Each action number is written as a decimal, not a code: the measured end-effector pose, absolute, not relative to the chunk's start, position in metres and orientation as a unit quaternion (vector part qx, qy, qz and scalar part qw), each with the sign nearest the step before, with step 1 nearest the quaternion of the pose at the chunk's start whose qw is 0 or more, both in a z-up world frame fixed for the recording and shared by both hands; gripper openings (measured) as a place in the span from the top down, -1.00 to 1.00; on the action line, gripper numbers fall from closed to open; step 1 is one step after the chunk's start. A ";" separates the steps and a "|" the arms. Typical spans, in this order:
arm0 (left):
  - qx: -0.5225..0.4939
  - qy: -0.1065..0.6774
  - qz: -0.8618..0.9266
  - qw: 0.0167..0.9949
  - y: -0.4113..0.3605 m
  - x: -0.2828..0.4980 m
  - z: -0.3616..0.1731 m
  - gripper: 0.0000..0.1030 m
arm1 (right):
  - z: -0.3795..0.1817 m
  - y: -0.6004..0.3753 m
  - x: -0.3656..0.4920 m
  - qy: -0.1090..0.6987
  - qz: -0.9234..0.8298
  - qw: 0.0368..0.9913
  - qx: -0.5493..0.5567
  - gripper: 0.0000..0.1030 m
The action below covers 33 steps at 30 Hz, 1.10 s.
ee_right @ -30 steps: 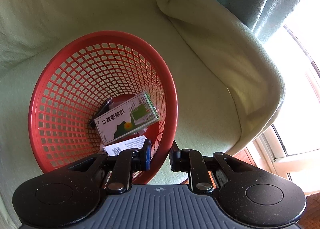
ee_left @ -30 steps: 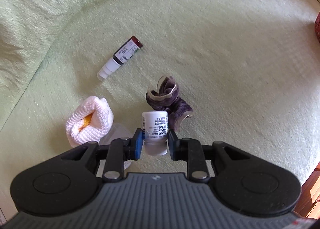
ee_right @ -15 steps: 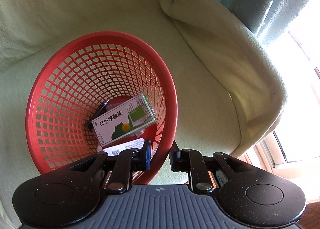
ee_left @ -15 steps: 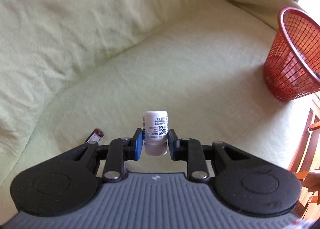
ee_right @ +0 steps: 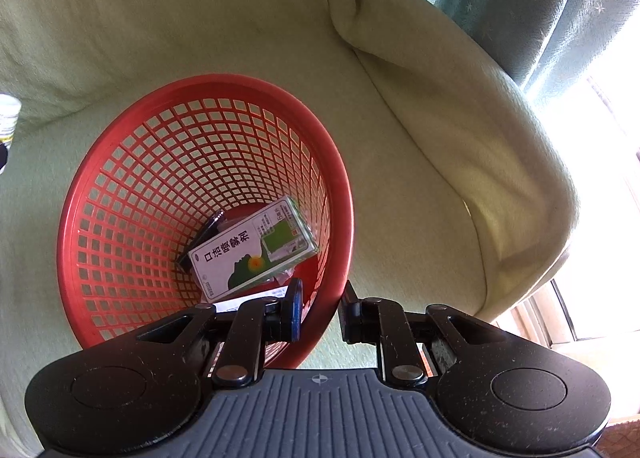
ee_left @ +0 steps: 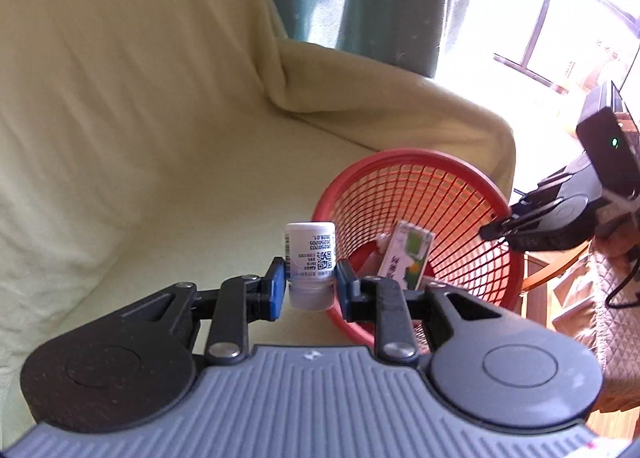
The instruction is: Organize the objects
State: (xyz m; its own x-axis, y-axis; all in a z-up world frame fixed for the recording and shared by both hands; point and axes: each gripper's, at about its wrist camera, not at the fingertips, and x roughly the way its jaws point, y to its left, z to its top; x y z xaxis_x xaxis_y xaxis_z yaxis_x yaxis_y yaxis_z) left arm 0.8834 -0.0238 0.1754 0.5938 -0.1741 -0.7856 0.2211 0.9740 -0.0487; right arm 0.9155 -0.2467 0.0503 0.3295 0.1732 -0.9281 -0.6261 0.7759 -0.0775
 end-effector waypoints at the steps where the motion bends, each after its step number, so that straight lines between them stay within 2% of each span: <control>1: 0.027 0.436 -0.115 0.892 -0.031 0.888 0.176 0.57 | 0.050 -0.247 0.916 0.520 0.255 0.786 -0.217 0.71; 2: 0.027 0.435 -0.123 0.892 -0.039 0.893 0.177 0.55 | 0.050 -0.246 0.916 0.520 0.254 0.786 -0.218 0.71; 3: 0.026 0.434 -0.125 0.892 -0.044 0.896 0.177 0.42 | 0.049 -0.246 0.916 0.520 0.254 0.786 -0.218 0.71; 5: 0.038 0.432 -0.124 0.892 -0.052 0.901 0.175 0.31 | 0.049 -0.246 0.916 0.520 0.254 0.786 -0.217 0.71; 10: 0.049 0.453 -0.116 0.883 -0.052 0.898 0.167 0.26 | 0.049 -0.244 0.916 0.520 0.253 0.786 -0.217 0.71; 19: 0.052 0.496 -0.061 0.865 -0.007 0.870 0.145 0.19 | 0.047 -0.242 0.917 0.522 0.248 0.785 -0.221 0.71; 26: 0.047 0.530 -0.004 0.847 0.045 0.836 0.120 0.14 | 0.047 -0.244 0.915 0.525 0.243 0.784 -0.224 0.71; 33: 0.024 0.566 0.078 0.820 0.127 0.763 0.092 0.11 | 0.046 -0.246 0.914 0.527 0.241 0.783 -0.224 0.71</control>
